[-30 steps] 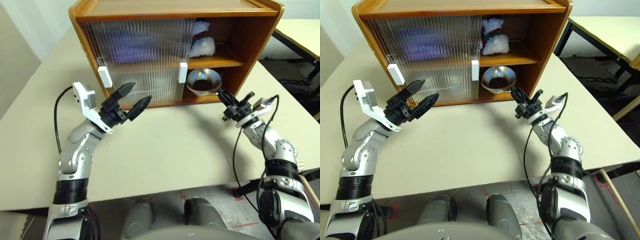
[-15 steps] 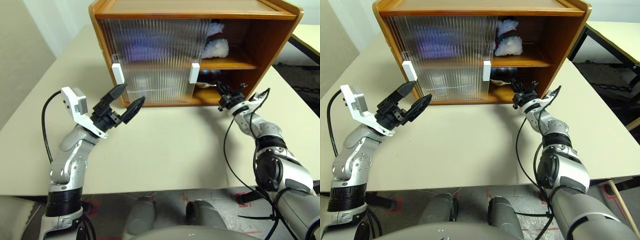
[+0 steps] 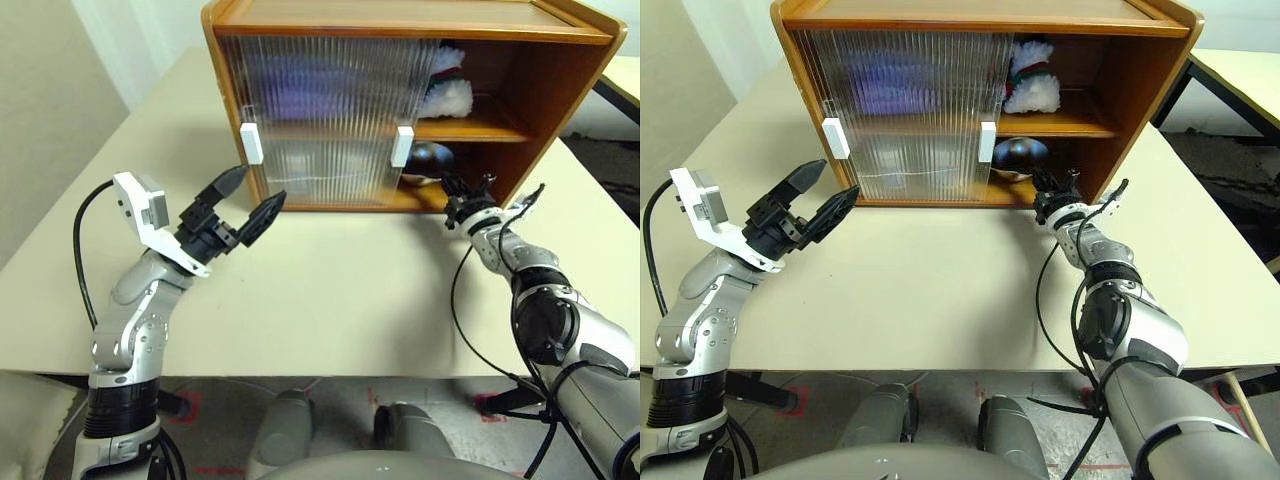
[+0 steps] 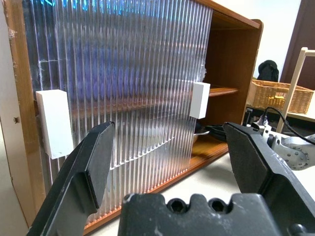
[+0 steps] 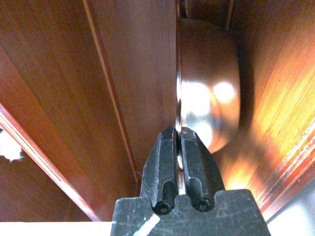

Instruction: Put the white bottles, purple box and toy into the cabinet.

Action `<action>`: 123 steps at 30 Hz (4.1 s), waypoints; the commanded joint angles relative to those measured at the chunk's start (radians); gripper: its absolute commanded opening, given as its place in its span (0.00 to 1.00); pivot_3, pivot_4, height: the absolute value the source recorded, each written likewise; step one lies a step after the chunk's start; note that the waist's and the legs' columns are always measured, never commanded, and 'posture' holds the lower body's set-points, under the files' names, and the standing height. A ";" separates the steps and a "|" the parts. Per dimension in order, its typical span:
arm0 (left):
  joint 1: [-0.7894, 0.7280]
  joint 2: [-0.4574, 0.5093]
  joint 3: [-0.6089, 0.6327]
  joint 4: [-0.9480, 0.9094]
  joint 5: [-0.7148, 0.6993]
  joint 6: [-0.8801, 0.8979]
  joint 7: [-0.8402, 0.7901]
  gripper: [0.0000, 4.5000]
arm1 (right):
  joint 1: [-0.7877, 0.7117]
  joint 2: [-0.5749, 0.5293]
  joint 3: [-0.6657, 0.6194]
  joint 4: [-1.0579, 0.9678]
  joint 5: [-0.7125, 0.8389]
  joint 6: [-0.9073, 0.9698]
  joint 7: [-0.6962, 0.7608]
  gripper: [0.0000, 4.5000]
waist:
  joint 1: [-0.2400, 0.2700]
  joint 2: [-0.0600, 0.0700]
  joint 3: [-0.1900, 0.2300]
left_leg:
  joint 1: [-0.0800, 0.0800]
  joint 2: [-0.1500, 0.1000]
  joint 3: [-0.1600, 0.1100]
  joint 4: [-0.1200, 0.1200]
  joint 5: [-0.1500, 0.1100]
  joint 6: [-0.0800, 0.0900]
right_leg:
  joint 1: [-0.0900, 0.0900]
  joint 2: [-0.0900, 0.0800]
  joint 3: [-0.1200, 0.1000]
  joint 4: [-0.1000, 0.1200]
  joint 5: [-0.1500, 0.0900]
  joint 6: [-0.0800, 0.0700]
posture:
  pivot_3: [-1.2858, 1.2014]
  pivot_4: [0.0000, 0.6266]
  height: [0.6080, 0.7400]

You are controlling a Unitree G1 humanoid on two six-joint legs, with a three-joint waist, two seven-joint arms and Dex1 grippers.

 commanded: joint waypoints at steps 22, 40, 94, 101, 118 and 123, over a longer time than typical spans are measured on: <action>-0.108 -0.053 -0.080 0.143 0.018 -0.029 -0.065 1.00 | 0.197 -0.018 -0.056 -0.213 -0.072 0.087 0.027 0.99 | -0.036 0.001 -0.007 | 0.000 0.000 0.001 0.002 0.000 0.000 | 0.001 0.000 0.000 0.000 0.000 0.000 | 0.57 0.00 1.00; -0.156 -0.055 -0.090 0.220 0.024 -0.045 -0.124 1.00 | 0.649 0.015 0.735 -1.267 -0.717 -0.322 0.144 0.18 | -0.140 0.005 -0.010 | 0.013 -0.001 0.001 0.004 -0.003 -0.005 | 0.007 0.000 0.001 0.011 -0.006 0.002 | 0.55 0.00 1.00; -0.148 -0.083 -0.101 0.218 0.031 -0.061 -0.105 1.00 | 0.288 0.279 0.588 -0.855 -1.249 -0.511 -1.006 0.00 | -0.149 0.004 -0.009 | 0.013 -0.001 -0.001 0.001 -0.002 -0.004 | 0.004 -0.001 0.002 0.016 -0.013 -0.005 | 0.55 0.00 1.00; -0.149 -0.080 -0.098 0.220 0.033 -0.063 -0.108 1.00 | 0.376 0.250 0.664 -1.000 -1.169 -0.521 -0.769 0.00 | -0.167 0.004 -0.009 | 0.013 0.000 -0.001 0.000 -0.001 -0.004 | 0.005 0.001 0.003 0.016 -0.014 -0.002 | 0.55 0.00 1.00; -0.140 -0.088 -0.095 0.213 0.037 -0.075 -0.102 1.00 | 0.265 0.243 0.653 -0.912 -1.031 -0.528 -0.567 0.00 | -0.160 0.004 -0.009 | 0.015 -0.001 -0.002 0.000 -0.002 -0.004 | 0.006 -0.001 0.002 0.016 -0.014 -0.002 | 0.56 0.00 1.00; -0.130 -0.087 -0.092 0.200 0.036 -0.074 -0.096 1.00 | 0.241 0.226 0.634 -0.828 -1.084 -0.578 -0.659 0.00 | -0.159 0.004 -0.009 | 0.014 -0.002 -0.002 0.000 -0.002 -0.004 | 0.006 -0.001 0.002 0.016 -0.014 -0.003 | 0.56 0.00 1.00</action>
